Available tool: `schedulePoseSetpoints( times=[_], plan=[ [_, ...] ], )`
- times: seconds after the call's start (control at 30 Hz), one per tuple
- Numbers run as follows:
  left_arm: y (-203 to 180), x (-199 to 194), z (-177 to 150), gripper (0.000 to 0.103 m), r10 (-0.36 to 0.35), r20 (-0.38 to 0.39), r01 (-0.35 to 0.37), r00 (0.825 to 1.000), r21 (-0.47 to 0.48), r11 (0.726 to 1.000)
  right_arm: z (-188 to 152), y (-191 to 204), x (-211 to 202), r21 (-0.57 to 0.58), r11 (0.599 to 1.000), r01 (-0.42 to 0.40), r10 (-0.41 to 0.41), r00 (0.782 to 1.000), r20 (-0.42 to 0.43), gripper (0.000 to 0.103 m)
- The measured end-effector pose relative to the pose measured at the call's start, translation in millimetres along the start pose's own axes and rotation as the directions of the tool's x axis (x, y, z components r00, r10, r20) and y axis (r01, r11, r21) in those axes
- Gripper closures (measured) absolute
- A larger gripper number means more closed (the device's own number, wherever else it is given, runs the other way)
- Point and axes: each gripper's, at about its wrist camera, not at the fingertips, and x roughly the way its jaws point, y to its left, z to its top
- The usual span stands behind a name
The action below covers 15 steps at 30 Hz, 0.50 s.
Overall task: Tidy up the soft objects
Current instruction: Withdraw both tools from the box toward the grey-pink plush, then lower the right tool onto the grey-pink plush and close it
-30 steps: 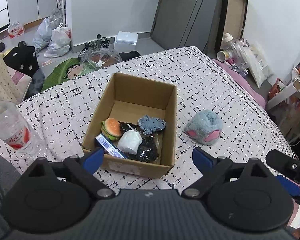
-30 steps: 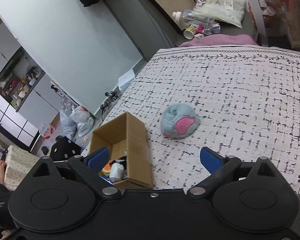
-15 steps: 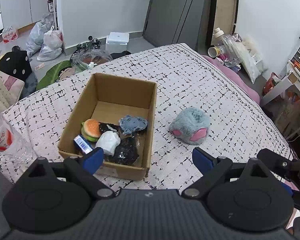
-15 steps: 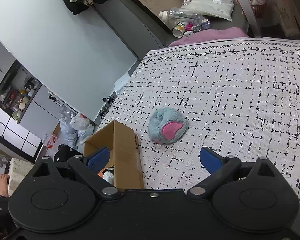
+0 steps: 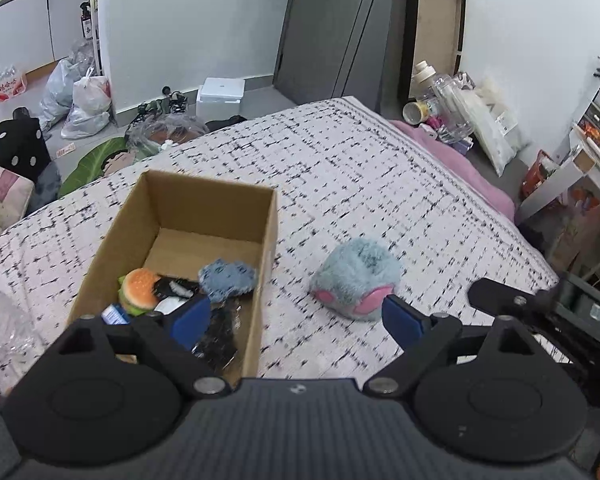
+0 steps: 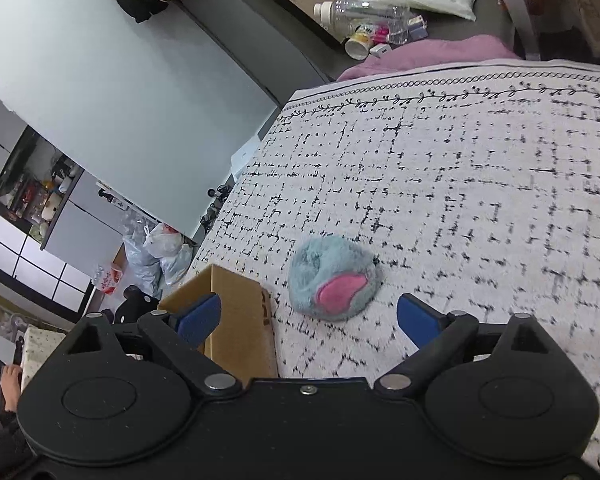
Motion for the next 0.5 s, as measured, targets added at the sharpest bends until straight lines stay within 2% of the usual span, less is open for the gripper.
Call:
schedulePoseSetpoints(
  times=[0.13, 0.23, 0.33, 0.4, 0.5],
  plan=[
    [-2, 12, 8, 0.016, -0.017, 0.006, 0.017, 1.000, -0.036, 0.999, 11, -1, 18, 0.012, 1.000, -0.003, 0.004, 1.000, -0.022, 0.011],
    [-5, 21, 13, 0.023, -0.021, 0.006, 0.021, 1.000, -0.054, 0.998, 17, -5, 29, 0.031, 0.999, -0.011, 0.012, 0.999, -0.033, 0.012],
    [-9, 34, 17, 0.035, -0.030, -0.007, 0.030, 1.000, -0.066, 0.997, 20, -14, 41, 0.057, 0.998, -0.021, 0.022, 0.999, -0.026, 0.019],
    [-12, 41, 18, 0.042, -0.044, -0.014, 0.043, 0.999, -0.066, 0.997, 19, -24, 49, 0.084, 0.996, -0.042, 0.042, 0.999, -0.005, 0.020],
    [-17, 49, 20, 0.046, -0.049, -0.012, 0.048, 0.999, -0.055, 0.997, 19, -38, 66, 0.120, 0.992, -0.033, 0.035, 0.999, -0.017, 0.026]
  ],
)
